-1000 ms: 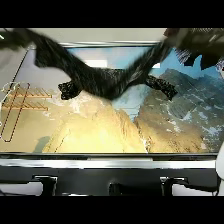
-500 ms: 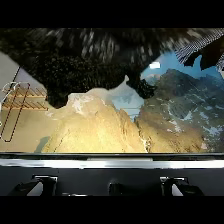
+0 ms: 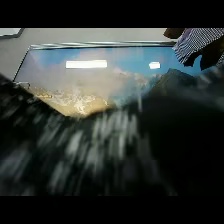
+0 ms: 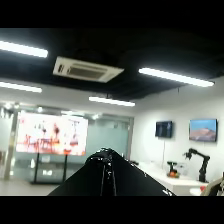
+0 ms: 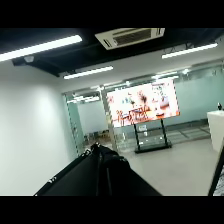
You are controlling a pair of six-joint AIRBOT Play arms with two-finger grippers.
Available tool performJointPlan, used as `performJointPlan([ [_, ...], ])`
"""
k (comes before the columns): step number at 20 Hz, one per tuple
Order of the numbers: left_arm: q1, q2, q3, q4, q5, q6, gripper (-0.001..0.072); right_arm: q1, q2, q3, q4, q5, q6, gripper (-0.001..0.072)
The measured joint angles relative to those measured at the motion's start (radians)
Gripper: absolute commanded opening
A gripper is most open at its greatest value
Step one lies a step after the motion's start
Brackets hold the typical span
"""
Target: Fold the clothes and pants, and hang the long-sleeved shirts on hangers.
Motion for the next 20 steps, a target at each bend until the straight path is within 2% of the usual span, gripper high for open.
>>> performJointPlan([
  [3,-0.007,-0.109,-0.035,0.006,-0.010,-0.005,0.0029,0.000,-0.142,0.000,0.000,-0.012,0.007,0.0033],
  [7,-0.048,-0.343,-0.060,0.006,-0.008,0.000,0.0030,0.001,-0.389,-0.001,0.093,-0.019,0.000,0.0033],
  [12,-0.117,-0.690,-0.068,0.005,0.115,0.047,0.0030,0.002,-0.718,-0.001,0.260,-0.026,-0.055,0.0033],
  [16,-0.155,-0.923,-0.068,0.003,0.186,0.048,0.0030,0.024,-0.904,-0.047,0.314,-0.045,-0.074,0.0032],
  [20,-0.179,-1.068,-0.068,0.003,0.120,0.022,0.0030,0.072,-1.022,-0.088,0.302,-0.011,-0.085,0.0033],
])
